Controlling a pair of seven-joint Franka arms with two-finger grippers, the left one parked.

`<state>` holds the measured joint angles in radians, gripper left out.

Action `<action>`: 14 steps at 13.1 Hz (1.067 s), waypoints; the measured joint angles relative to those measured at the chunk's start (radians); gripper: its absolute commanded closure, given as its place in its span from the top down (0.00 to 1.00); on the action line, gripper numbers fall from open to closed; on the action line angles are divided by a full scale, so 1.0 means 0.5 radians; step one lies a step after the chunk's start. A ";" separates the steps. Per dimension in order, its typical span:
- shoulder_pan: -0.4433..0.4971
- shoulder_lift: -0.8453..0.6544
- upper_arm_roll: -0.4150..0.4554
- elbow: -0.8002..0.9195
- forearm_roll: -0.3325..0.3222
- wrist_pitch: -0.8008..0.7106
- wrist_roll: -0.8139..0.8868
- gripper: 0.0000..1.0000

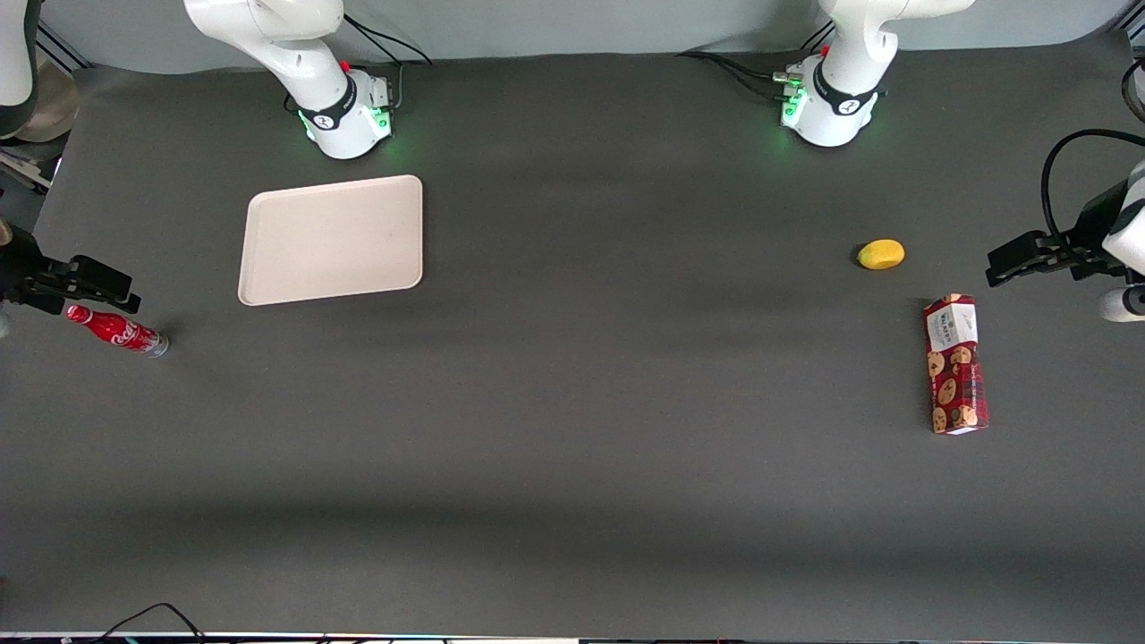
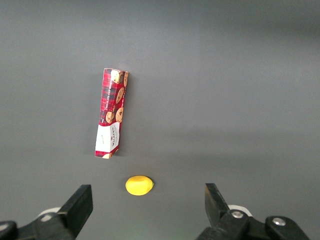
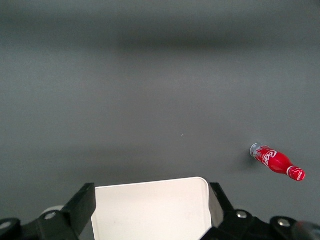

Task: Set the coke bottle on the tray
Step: 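Lower the open right gripper over the red Coca-Cola bottle's cap end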

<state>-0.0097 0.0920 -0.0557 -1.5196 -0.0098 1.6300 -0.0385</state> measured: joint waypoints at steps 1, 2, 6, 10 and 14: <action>0.000 0.001 0.001 0.000 0.000 0.000 0.000 1.00; 0.000 0.003 0.002 0.000 0.000 0.000 0.000 1.00; -0.004 0.044 -0.009 -0.002 -0.018 0.005 0.002 1.00; -0.066 0.083 -0.169 -0.141 -0.115 0.048 -0.036 1.00; -0.176 0.108 -0.378 -0.400 -0.159 0.352 -0.385 1.00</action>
<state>-0.0978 0.1458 -0.2448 -1.7198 -0.0894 1.8062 -0.2309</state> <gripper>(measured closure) 0.000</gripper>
